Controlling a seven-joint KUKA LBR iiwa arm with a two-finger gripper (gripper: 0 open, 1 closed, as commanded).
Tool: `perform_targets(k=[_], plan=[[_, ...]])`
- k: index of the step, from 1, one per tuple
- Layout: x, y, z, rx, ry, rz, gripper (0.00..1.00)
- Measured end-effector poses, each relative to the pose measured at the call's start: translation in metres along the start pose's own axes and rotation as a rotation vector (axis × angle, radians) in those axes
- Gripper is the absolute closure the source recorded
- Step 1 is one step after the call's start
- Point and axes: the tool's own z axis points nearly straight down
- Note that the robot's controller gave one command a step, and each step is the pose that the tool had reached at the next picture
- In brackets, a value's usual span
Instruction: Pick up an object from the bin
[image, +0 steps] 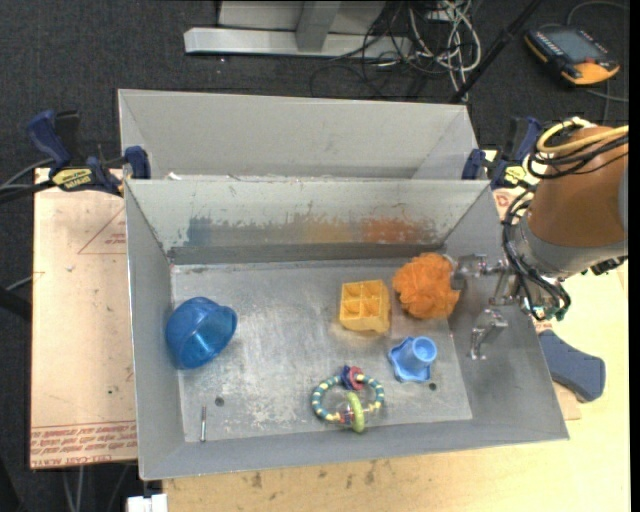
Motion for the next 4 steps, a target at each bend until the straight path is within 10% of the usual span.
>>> perform_targets(k=[1, 2, 4], plan=[[-0.002, 0.001, -0.004, 0.001, -0.007, -0.003, 0.0], [-0.09, 0.034, 0.076, 0.003, -0.012, 0.493, 1.0], [-0.087, 0.046, 0.026, 0.001, -0.004, 0.501, 1.0]])
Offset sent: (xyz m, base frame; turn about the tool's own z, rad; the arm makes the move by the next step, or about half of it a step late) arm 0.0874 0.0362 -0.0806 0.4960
